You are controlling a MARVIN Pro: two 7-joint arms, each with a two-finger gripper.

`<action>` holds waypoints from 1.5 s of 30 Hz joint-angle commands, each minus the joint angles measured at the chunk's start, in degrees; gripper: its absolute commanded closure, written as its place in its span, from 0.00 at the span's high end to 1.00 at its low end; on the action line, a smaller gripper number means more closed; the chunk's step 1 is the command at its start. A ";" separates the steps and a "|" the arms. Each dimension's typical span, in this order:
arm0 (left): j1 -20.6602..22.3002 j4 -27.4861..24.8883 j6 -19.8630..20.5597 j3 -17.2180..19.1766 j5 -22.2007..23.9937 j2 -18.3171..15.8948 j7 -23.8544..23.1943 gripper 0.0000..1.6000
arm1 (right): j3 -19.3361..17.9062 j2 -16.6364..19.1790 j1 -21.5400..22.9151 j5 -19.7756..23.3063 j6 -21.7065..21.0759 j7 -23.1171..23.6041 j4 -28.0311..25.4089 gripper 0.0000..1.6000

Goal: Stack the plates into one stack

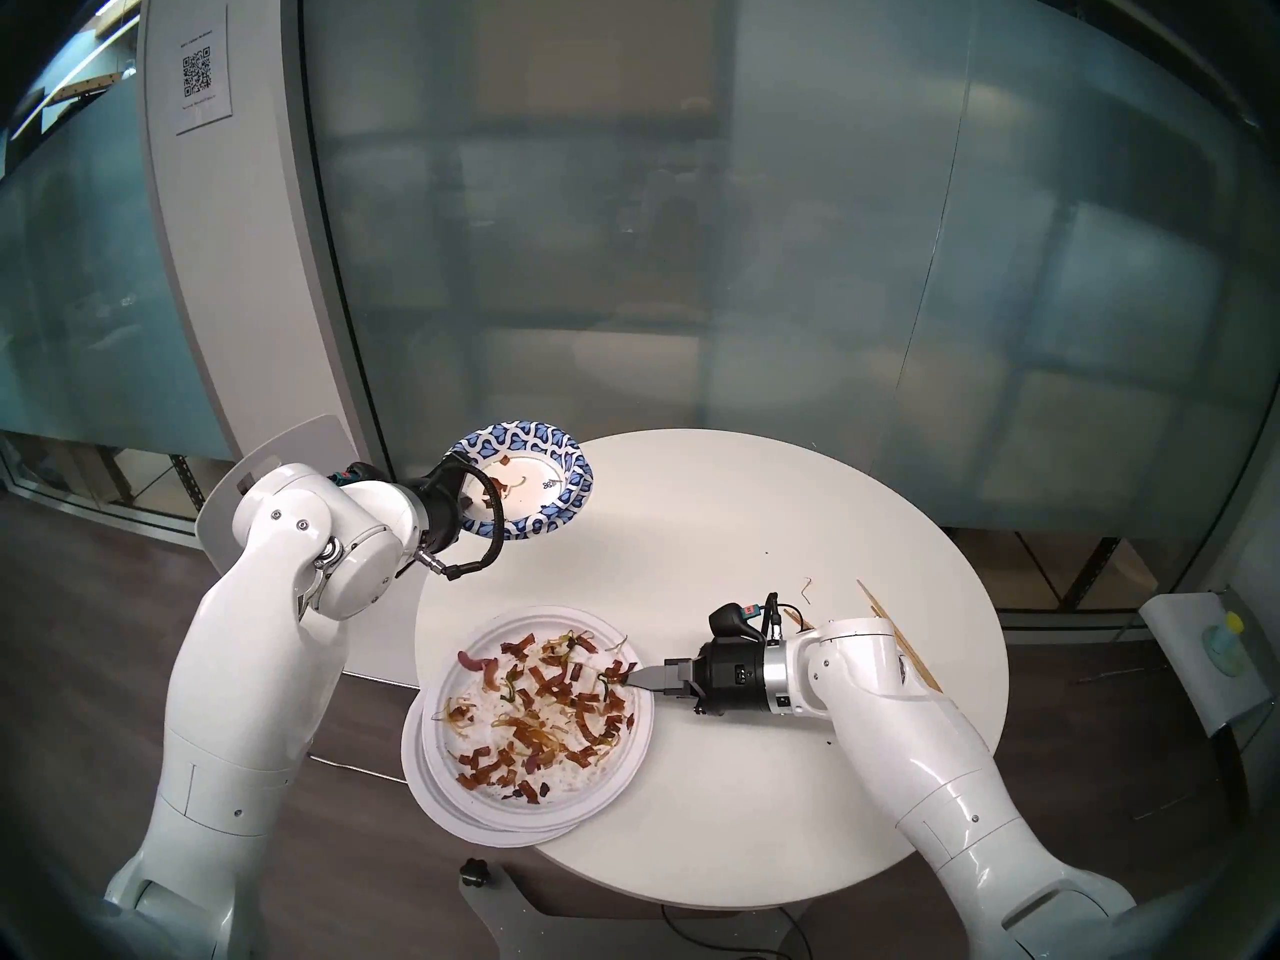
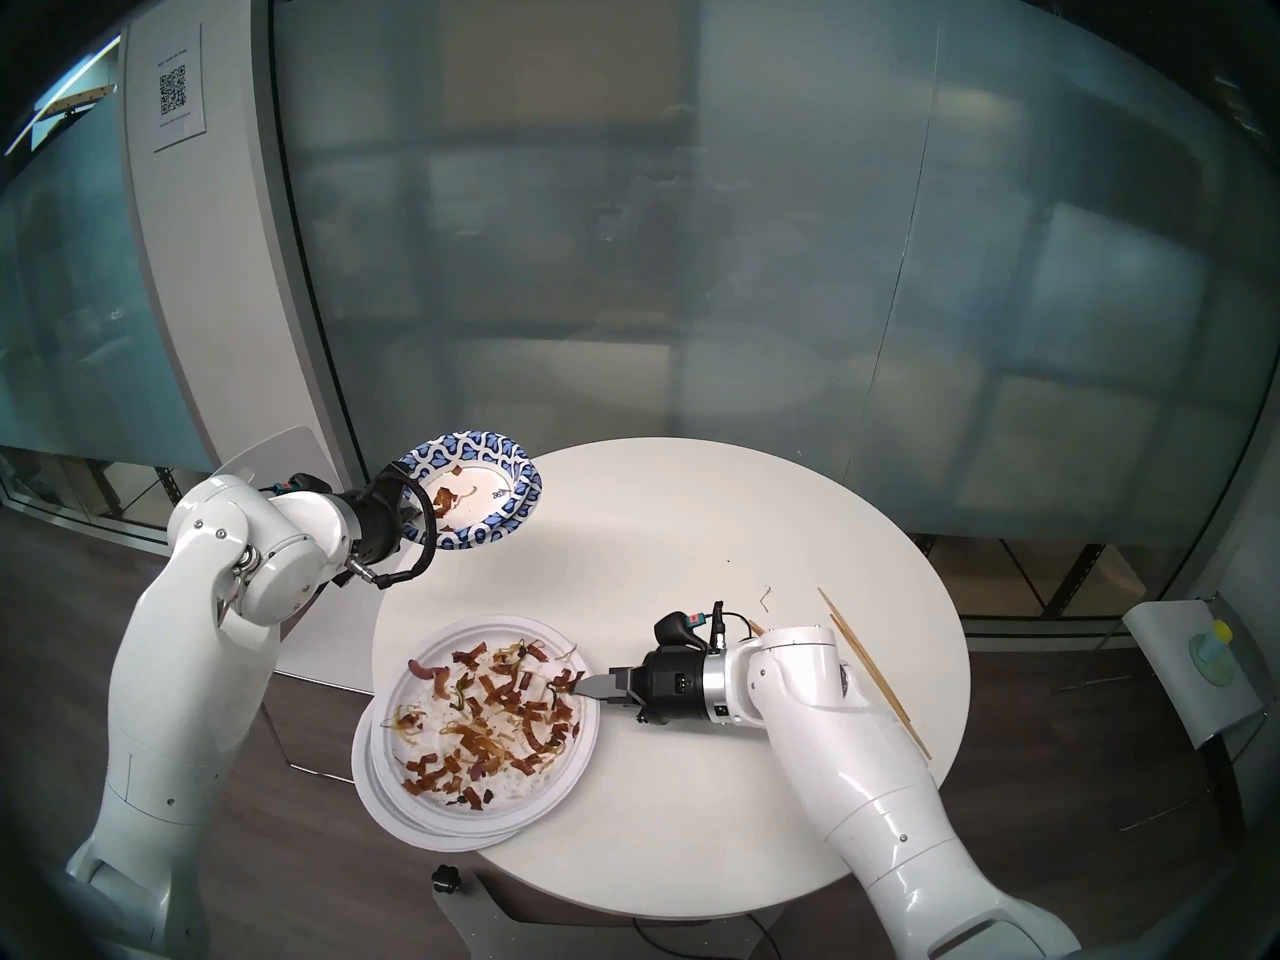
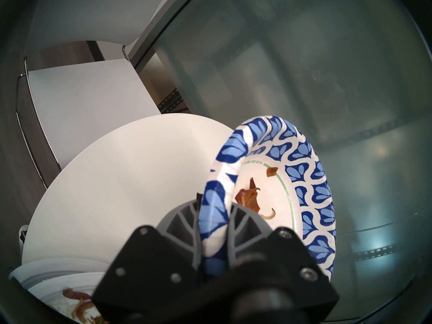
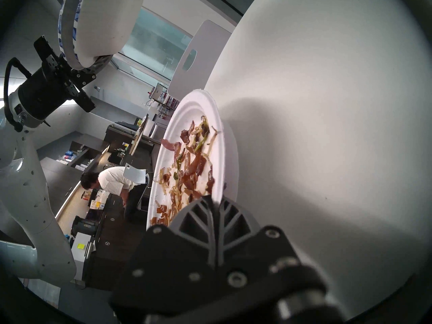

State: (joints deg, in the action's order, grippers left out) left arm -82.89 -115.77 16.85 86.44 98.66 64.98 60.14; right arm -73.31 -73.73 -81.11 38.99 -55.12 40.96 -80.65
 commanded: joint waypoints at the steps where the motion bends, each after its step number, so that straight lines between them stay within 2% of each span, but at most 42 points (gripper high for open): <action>1: 1.73 0.01 -0.02 0.29 -0.07 0.10 -0.63 0.00 | -0.10 1.50 1.33 2.05 0.12 -0.34 -0.43 0.00; 13: 3.01 0.47 0.23 -1.19 -0.74 0.98 -0.40 0.00 | -3.99 6.56 -1.14 4.22 0.12 -1.00 -3.83 0.00; 24: 3.67 0.73 0.14 -2.54 -1.28 1.43 -0.31 0.00 | -9.57 11.03 -8.00 6.92 0.12 -2.62 -8.20 0.00; 35: 4.45 1.47 0.18 -3.63 -1.76 1.84 -0.41 0.00 | -16.16 12.16 -11.74 8.74 0.12 -4.73 -9.97 0.00; 45: 4.84 1.52 0.35 -4.09 -1.84 2.20 -0.18 0.00 | -20.40 13.25 -14.13 10.61 0.12 -5.95 -12.40 0.00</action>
State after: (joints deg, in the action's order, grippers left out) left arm -79.43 -113.37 16.97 82.32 96.60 67.05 60.16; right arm -91.35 -61.27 -93.83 47.83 -55.12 34.84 -90.37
